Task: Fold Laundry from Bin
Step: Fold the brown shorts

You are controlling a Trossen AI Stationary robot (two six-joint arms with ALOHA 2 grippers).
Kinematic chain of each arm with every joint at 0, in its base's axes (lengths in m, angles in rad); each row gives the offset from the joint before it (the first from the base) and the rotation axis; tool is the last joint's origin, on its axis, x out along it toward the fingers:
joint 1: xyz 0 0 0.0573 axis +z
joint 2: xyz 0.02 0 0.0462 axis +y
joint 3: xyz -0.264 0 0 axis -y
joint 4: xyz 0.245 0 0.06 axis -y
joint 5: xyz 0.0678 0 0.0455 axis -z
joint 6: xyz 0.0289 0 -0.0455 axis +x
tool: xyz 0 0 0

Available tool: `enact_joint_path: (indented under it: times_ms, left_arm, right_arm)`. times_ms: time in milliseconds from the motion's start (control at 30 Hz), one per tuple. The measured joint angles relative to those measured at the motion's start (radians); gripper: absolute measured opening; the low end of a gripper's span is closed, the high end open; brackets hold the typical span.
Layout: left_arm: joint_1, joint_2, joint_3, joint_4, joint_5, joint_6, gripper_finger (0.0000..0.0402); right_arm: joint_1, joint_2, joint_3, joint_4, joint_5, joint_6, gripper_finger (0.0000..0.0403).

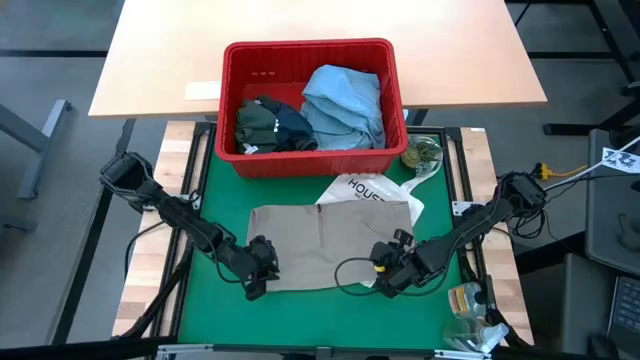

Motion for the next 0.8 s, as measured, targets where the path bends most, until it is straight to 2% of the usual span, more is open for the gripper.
enact_joint_path:
  times_ms: [167, 300, 633, 800]
  left_arm:
    - [-0.004, 0.000, 0.000, -0.149, -0.027, -0.057, 0.0096]
    - [-0.009, 0.000, 0.000, -0.212, -0.029, -0.078, 0.0096]
    - [-0.069, 0.003, 0.000, -0.208, -0.029, -0.081, 0.0096]
    - [-0.107, 0.068, 0.000, -0.167, -0.031, -0.130, 0.0096]
  right_arm:
    - [0.009, 0.008, 0.000, -0.135, 0.026, 0.115, 0.0163]
    - [-0.009, 0.017, -0.001, -0.199, 0.063, 0.149, 0.0163]
    - [-0.095, 0.018, -0.009, -0.210, 0.097, 0.139, 0.0163]
    - [-0.151, 0.018, -0.047, -0.205, 0.104, 0.137, 0.0163]
